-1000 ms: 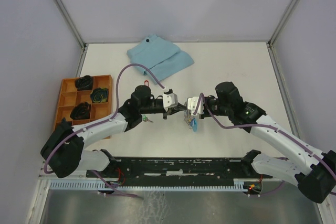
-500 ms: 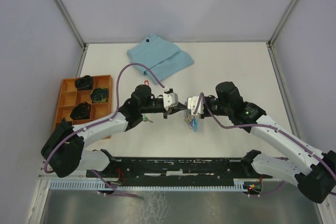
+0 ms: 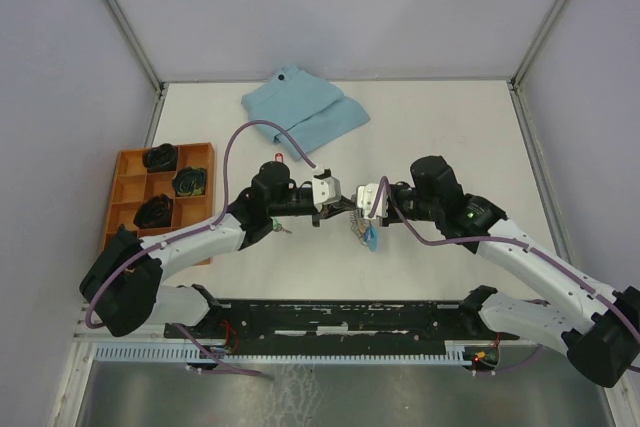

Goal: Put the keys on the keyring

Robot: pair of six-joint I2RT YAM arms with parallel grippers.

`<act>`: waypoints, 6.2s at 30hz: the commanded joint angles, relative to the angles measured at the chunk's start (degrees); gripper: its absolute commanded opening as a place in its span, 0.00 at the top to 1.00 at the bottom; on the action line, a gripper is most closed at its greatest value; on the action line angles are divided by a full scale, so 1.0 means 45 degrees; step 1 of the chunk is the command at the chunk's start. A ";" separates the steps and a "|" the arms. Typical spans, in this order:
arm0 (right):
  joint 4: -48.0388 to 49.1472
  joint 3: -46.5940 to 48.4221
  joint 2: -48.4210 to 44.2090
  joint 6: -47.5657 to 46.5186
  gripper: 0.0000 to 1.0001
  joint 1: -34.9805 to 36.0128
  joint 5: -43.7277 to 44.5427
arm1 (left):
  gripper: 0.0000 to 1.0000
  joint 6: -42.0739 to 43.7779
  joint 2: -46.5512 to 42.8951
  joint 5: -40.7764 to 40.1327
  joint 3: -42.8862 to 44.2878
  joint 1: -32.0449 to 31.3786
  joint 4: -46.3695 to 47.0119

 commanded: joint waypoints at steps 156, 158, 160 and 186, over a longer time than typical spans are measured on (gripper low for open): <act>0.6088 -0.2483 -0.1285 0.4352 0.99 -0.0478 -0.1481 | 0.60 -0.5879 -0.0384 -0.0751 -0.2494 0.0992 0.4578; 0.6383 -0.2636 -0.1277 0.4520 0.99 -0.0493 -0.1327 | 0.59 -0.5593 -0.1063 -0.1068 -0.2759 0.1013 0.4554; 0.6709 -0.2799 -0.1230 0.4694 0.99 -0.0526 -0.1180 | 0.58 -0.5330 -0.1648 -0.1276 -0.2955 0.1009 0.4574; 0.8482 -0.3474 -0.1028 0.5878 0.99 -0.0639 -0.1845 | 0.71 -0.5151 0.0442 0.1409 -0.1612 0.1659 0.6582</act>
